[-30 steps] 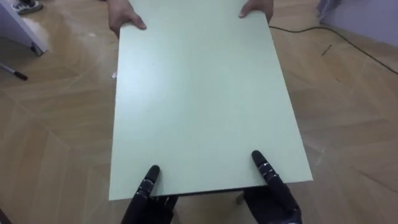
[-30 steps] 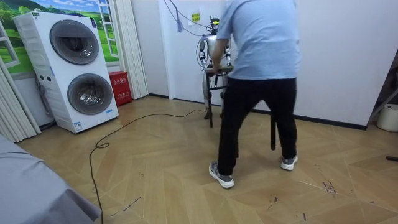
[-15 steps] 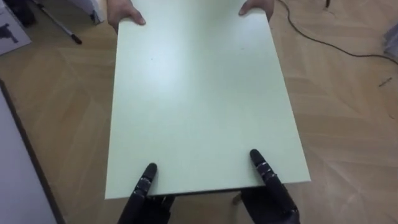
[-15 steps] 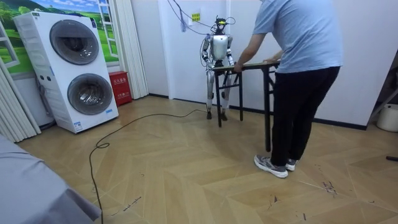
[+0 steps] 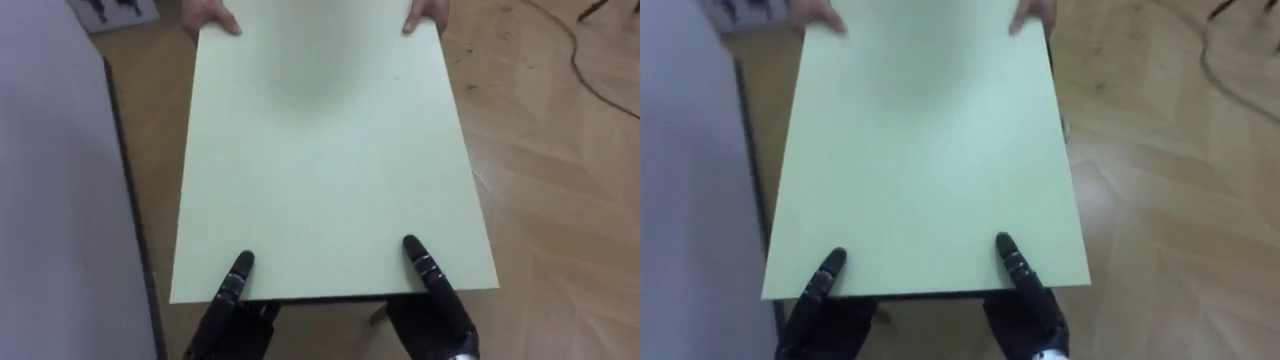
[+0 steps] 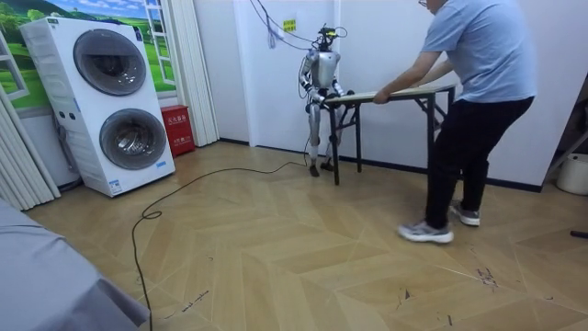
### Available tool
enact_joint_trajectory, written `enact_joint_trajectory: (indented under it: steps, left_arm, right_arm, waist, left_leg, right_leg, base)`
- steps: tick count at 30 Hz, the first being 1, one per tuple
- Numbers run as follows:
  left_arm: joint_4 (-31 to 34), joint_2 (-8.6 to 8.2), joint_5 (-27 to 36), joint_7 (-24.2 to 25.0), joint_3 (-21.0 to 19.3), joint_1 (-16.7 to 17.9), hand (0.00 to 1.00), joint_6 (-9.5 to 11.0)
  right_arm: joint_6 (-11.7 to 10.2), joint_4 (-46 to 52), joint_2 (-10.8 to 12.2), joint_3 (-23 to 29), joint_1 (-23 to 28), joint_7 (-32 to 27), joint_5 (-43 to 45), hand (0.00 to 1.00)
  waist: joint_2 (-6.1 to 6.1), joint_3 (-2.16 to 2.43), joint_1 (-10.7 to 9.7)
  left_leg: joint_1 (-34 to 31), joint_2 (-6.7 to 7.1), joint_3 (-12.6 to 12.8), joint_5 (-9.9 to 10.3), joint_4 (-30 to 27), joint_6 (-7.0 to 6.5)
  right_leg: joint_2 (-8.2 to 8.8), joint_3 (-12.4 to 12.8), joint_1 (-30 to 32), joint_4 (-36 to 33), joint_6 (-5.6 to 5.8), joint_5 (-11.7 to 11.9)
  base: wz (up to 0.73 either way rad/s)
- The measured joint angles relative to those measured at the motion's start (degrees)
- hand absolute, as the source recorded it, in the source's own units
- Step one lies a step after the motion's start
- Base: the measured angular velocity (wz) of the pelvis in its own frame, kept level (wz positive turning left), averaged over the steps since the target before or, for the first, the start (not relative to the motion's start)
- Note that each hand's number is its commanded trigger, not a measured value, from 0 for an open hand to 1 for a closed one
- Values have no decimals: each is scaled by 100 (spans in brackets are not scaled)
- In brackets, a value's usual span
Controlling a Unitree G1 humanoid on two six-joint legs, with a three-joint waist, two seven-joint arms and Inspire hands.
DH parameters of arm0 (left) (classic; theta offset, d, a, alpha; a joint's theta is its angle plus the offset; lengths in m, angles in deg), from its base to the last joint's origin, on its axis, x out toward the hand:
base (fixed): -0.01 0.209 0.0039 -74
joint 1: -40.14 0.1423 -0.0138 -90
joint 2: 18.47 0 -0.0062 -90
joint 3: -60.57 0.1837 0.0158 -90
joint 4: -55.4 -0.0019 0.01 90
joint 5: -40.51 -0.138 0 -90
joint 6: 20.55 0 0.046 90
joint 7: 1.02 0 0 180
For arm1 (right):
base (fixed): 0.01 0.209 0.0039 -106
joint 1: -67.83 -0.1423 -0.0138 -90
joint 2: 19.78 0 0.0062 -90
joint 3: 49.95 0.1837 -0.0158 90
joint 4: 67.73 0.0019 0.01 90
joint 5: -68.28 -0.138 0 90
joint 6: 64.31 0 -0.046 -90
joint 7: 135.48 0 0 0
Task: Move table with human
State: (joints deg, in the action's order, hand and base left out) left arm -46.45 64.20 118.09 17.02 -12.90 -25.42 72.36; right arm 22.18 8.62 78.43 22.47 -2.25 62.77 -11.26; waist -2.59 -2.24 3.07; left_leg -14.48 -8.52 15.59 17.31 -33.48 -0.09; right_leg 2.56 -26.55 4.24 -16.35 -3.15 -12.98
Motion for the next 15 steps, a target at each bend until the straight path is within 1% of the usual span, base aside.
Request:
enact_joint_trajectory:
  steps: [1,2,3,4,5,6,7,8,9,10,11,12,14,15]
  left_arm:
    - [2,-34,-56,0,-38,-13,100,-1]
    - [7,-49,-72,-4,-98,-15,100,-3]
    - [12,-49,-75,-4,-109,-17,100,-7]
    - [35,-87,-110,-5,-106,-30,100,-16]
    - [40,-108,-179,-6,-131,-29,100,-18]
    - [40,-127,-192,-7,-152,-28,100,-22]
    - [39,-128,-192,-17,-176,-29,100,-38]
    - [39,-129,-192,-18,-180,-31,100,-39]
    - [39,-133,-192,-22,-176,-29,100,-39]
    - [38,-133,-192,-49,-161,-16,100,-43]
    - [39,-135,-187,-65,-167,0,100,-44]
    - [39,-140,-186,-80,-170,2,100,-45]
    - [39,-184,-186,-134,-169,7,100,-50]
    - [39,-196,-186,-155,-169,6,100,-50]
  right_arm:
    - [48,16,26,50,-5,0,0,100]
    - [112,23,77,81,-11,0,26,100]
    - [121,30,87,81,-3,0,42,100]
    - [120,69,82,105,31,0,64,100]
    - [120,67,81,121,28,1,59,100]
    - [120,64,84,119,25,1,59,100]
    - [109,65,84,89,23,1,49,100]
    - [108,63,84,85,19,0,45,100]
    - [108,60,79,87,20,-1,45,100]
    - [108,48,77,90,31,-13,45,100]
    - [112,46,82,87,18,-41,62,100]
    - [112,46,84,85,9,-55,69,100]
    - [110,50,61,84,-30,-82,102,100]
    - [111,49,57,83,-42,-109,102,100]
  waist:
    - [-91,-34,23]
    - [-54,-11,27]
    - [-29,5,2]
    - [3,28,-65]
    - [-24,37,-61]
    - [-32,37,-36]
    - [-36,43,23]
    - [-33,43,39]
    - [-32,43,44]
    - [-32,43,41]
    - [-31,43,75]
    - [-29,43,99]
    - [-28,43,218]
    - [-28,43,222]
  left_leg:
    - [0,-10,-37,182,13,-6]
    - [-3,200,-173,199,201,-120]
    - [4,314,-216,114,348,-166]
    - [38,506,-275,-75,639,-260]
    - [69,620,-304,-216,835,-432]
    - [86,655,-301,-249,896,-468]
    - [112,713,-316,-318,998,-512]
    - [140,763,-360,-371,1064,-538]
    - [168,795,-397,-401,1112,-551]
    - [241,845,-451,-424,1190,-566]
    - [259,867,-462,-423,1202,-567]
    - [258,879,-462,-424,1206,-568]
    - [258,925,-474,-429,1208,-582]
    - [261,932,-480,-428,1205,-583]
  right_leg:
    - [93,-94,86,-361,119,-186]
    - [201,-52,201,-545,230,-253]
    - [248,-34,235,-542,261,-243]
    - [350,-5,272,-468,292,-176]
    - [399,-4,269,-411,326,-117]
    - [429,-15,269,-429,343,-105]
    - [449,-17,252,-471,390,-74]
    - [500,-13,267,-513,434,-49]
    - [536,-12,276,-554,448,-41]
    - [549,62,265,-551,457,-36]
    - [574,216,259,-557,465,-33]
    - [580,276,261,-579,470,-34]
    - [655,291,273,-716,487,-44]
    - [673,287,275,-763,487,-44]
  base:
    - [43]
    - [45]
    - [61]
    - [63]
    - [50]
    - [23]
    - [18]
    - [22]
    - [32]
    - [26]
    - [22]
    - [9]
    - [8]
    - [23]
